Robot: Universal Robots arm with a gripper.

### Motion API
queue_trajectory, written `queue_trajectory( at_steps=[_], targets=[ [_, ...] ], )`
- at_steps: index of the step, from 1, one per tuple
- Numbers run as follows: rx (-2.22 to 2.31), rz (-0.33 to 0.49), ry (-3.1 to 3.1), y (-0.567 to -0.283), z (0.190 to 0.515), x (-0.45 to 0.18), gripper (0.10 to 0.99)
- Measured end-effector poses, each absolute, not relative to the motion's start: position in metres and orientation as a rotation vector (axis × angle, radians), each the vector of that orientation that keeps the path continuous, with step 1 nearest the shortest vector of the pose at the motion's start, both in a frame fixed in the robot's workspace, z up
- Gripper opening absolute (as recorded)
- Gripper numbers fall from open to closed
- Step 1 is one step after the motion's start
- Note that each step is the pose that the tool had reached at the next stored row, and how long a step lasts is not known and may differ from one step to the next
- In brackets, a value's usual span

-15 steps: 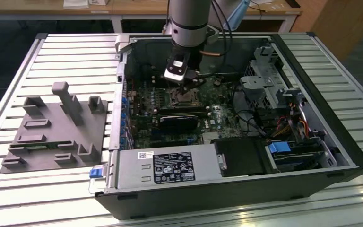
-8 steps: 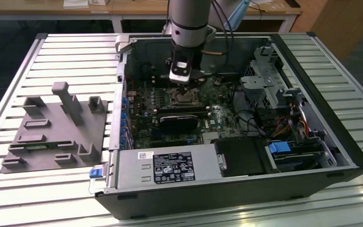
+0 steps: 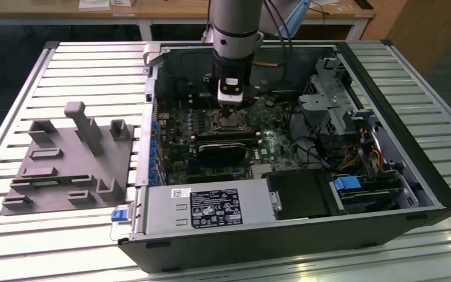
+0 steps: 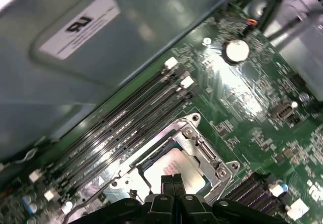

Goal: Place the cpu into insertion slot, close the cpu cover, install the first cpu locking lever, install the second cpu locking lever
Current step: 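Close the cpu cover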

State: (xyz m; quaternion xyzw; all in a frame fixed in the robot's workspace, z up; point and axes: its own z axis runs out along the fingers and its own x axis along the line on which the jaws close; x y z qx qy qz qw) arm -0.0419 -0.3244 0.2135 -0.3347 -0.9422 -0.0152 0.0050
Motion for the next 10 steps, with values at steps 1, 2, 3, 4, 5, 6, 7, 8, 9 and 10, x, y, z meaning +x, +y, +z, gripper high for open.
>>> queue_trajectory(
  at_steps=[1, 2, 3, 4, 5, 6, 7, 8, 9, 10],
  targets=[
    [-1.019, -0.047, -2.961, -0.3244, 0.2134, -0.0419, 0.106],
    [-0.992, -0.047, -2.969, -0.3244, 0.2134, -0.0420, 0.106],
    [-0.965, -0.047, -2.978, -0.3244, 0.2133, -0.0419, 0.106],
    [-0.938, -0.047, -2.986, -0.3244, 0.2132, -0.0419, 0.106],
    [-0.912, -0.047, -2.994, -0.3244, 0.2131, -0.0419, 0.106],
    [-0.884, -0.047, -3.002, -0.3244, 0.2131, -0.0419, 0.106],
    [-0.856, -0.046, -3.010, -0.3244, 0.2130, -0.0420, 0.106],
    [-0.828, -0.046, -3.018, -0.3244, 0.2129, -0.0419, 0.106],
    [-0.800, -0.046, -3.025, -0.3244, 0.2128, -0.0419, 0.106],
    [-0.778, -0.046, -3.030, -0.3244, 0.2128, -0.0420, 0.106]
  ],
)
